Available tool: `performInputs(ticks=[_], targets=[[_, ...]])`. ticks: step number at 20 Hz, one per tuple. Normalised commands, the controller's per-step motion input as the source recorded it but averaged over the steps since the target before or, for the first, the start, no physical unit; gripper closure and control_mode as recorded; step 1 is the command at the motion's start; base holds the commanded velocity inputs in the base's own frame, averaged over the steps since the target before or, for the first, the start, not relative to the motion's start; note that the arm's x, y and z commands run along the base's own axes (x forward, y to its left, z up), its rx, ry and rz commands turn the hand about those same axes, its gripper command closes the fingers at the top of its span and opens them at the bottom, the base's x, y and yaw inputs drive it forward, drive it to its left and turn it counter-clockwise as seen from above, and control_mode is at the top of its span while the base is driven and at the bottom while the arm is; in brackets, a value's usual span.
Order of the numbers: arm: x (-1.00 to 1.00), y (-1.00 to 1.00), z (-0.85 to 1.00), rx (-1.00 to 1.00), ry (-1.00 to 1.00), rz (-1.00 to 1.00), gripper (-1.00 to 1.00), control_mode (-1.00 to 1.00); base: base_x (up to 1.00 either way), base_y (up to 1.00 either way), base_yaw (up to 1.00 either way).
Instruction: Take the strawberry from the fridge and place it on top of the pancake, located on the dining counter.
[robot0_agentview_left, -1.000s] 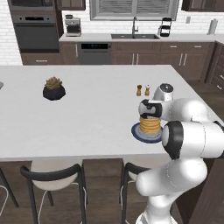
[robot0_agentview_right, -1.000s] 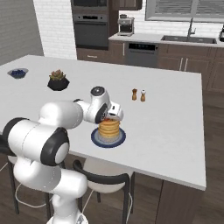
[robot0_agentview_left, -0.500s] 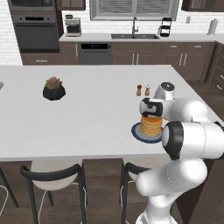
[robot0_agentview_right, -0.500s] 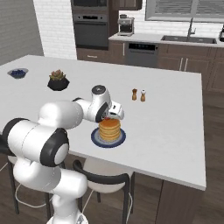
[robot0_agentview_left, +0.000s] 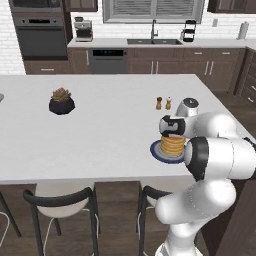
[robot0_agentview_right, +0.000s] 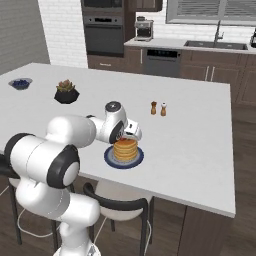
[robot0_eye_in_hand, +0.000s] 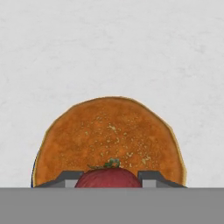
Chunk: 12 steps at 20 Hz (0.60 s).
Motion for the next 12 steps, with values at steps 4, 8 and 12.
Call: performInputs(ticks=[4,8,12], targets=[[0.00,0.00,-0.27,0.00,0.00,0.00,1.00,-1.00,0.00,0.00,0.00],[0.00,0.00,-0.24,0.00,0.00,0.00,-1.00,-1.00,0.00,0.00,0.00],[-0.08,0.00,-0.07,0.00,0.00,0.00,-1.00,-1.00,0.00,0.00,0.00]])
